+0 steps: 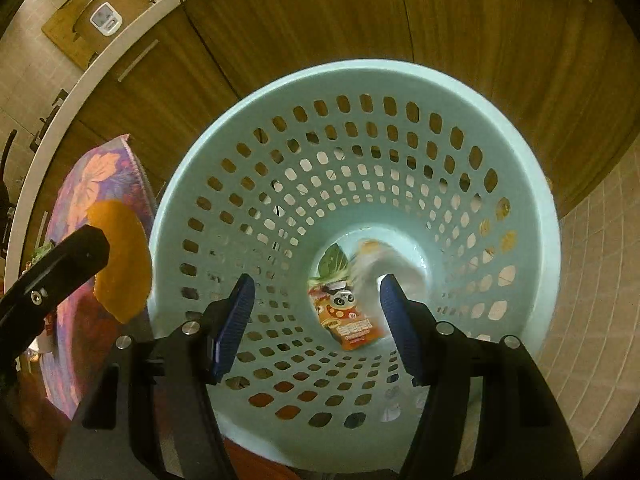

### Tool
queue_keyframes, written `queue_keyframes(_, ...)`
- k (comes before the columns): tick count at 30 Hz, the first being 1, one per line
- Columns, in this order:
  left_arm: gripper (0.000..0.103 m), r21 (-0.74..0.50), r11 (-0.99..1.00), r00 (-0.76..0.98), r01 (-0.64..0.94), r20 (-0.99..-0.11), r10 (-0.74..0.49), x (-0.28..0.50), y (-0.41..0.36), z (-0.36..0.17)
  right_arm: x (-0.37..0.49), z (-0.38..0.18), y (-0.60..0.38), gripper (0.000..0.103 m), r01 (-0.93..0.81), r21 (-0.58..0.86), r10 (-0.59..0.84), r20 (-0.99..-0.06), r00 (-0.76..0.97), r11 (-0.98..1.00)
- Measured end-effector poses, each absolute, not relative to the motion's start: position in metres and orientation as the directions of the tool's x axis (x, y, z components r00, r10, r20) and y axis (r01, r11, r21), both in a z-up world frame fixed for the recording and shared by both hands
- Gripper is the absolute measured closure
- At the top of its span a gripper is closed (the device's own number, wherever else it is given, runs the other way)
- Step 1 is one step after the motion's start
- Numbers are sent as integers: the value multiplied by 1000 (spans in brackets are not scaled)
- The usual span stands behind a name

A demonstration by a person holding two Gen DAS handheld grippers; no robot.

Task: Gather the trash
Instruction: 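Carry crust and bottle to the blue basket and open both tools to drop them, then move both tools back over the table toward the remaining trash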

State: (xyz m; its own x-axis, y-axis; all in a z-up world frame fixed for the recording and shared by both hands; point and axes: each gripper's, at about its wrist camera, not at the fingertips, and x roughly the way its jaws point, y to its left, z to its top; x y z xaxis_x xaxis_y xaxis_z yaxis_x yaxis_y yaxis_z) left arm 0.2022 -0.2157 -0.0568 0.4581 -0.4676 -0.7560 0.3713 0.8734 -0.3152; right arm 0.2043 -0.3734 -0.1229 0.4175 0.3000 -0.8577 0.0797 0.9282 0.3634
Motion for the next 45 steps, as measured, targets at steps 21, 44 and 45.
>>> queue_keyframes(21,48,-309,878,617,366,-626,-477,138,-167,-7,153,-36,-369,42,4,312,244,-753,611,950)
queue_keyframes(44,44,-298,924,856,-240,-514,57,-4,107,28,115,2,-164,42,-416,280,489,-657,575,865)
queue_keyframes(45,44,-308,909,851,-280,-518,87,-10,124,26,114,2,-158,42,-425,277,493,-657,571,862)
